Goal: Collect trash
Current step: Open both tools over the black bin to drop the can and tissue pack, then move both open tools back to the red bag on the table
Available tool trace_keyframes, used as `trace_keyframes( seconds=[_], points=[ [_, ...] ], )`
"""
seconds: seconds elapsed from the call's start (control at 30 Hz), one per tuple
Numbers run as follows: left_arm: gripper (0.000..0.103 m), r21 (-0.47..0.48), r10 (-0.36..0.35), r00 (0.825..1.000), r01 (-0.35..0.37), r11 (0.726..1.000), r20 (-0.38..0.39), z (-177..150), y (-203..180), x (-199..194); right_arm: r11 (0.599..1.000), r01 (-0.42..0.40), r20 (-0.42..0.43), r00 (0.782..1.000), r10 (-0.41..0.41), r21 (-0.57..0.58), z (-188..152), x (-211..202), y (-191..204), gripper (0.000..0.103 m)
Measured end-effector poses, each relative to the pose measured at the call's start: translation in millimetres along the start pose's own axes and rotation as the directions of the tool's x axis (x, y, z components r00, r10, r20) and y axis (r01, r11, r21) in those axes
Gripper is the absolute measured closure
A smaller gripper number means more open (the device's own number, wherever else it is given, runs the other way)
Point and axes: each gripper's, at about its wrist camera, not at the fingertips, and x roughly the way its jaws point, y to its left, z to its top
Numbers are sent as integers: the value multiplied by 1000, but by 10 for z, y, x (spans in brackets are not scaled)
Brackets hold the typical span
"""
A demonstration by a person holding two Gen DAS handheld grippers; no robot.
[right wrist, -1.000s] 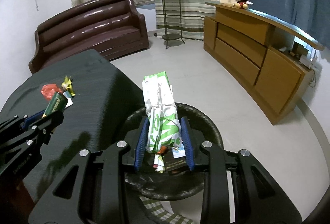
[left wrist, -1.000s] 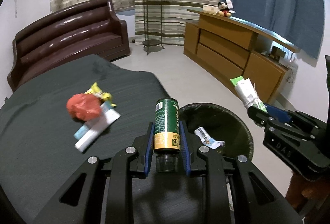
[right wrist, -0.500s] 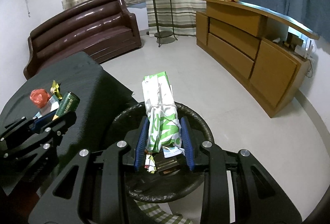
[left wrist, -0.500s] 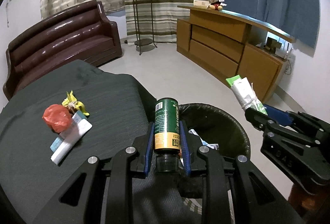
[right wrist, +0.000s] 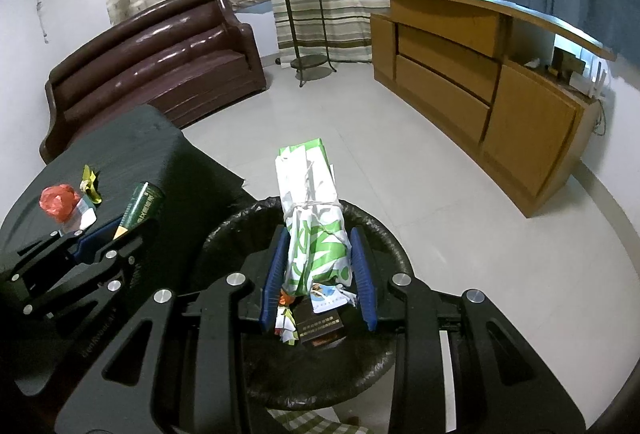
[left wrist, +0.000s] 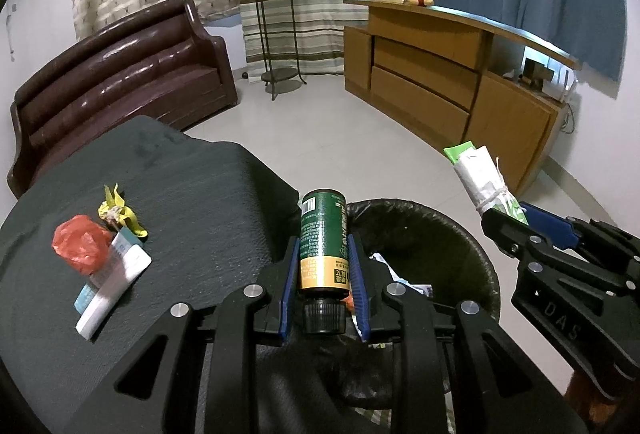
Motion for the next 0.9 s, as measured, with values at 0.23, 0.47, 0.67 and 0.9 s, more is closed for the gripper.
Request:
trace_keyframes(
  seconds=[0.23, 0.47, 0.67, 0.9],
  points=[
    [52, -16, 10, 1000, -10, 1000, -4, 41, 6, 3, 1000, -6, -27, 1000, 6, 13, -21, 86, -57, 60],
    [45, -22, 20, 1000, -20, 1000, -8, 43, 32, 0, 1000, 0, -20, 1000, 0, 16, -26, 68, -44, 60],
    [41, -24, 19, 1000, -19, 1000, -5, 43, 47, -28, 1000, -1, -16, 1000, 2, 17, -13, 45, -41, 59],
    [40, -38, 22, 1000, -22, 999, 1, 42, 98, -99, 1000, -4, -9, 1000, 4, 10, 7, 11, -25, 52]
  ],
)
